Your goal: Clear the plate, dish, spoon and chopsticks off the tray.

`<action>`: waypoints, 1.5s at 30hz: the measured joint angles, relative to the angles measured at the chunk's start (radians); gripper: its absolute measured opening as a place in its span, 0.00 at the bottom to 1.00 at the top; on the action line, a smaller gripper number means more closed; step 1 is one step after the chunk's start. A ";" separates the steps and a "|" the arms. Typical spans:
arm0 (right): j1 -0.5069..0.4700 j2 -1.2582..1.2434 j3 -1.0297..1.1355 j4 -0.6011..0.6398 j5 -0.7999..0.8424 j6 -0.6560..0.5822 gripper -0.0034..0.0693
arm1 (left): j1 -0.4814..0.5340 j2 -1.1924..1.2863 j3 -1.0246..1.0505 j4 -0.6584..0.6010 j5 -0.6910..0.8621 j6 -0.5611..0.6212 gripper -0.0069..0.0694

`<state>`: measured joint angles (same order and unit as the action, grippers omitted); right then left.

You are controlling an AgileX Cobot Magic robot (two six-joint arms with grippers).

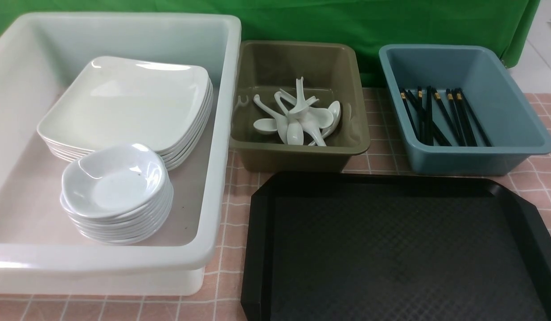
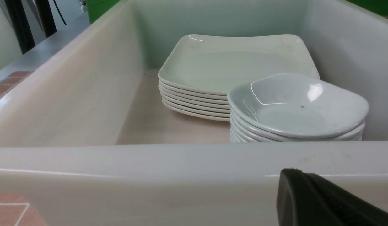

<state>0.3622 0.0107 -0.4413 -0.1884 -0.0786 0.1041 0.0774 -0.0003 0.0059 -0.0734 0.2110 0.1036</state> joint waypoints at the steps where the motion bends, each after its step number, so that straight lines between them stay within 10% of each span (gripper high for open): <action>1: 0.000 0.000 0.000 0.000 0.000 0.000 0.27 | 0.000 0.000 0.000 0.000 0.000 0.000 0.10; 18: -0.008 0.000 0.000 0.000 0.038 0.000 0.32 | 0.000 0.000 0.000 0.000 0.000 0.001 0.10; 29: -0.319 0.004 0.317 0.000 0.292 -0.015 0.35 | 0.000 0.000 0.000 0.000 0.000 0.005 0.10; 45: -0.337 0.004 0.425 0.001 0.281 -0.011 0.38 | 0.003 0.000 0.001 0.001 0.002 0.008 0.10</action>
<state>0.0254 0.0147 -0.0161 -0.1873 0.2025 0.0934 0.0806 -0.0003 0.0067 -0.0721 0.2135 0.1117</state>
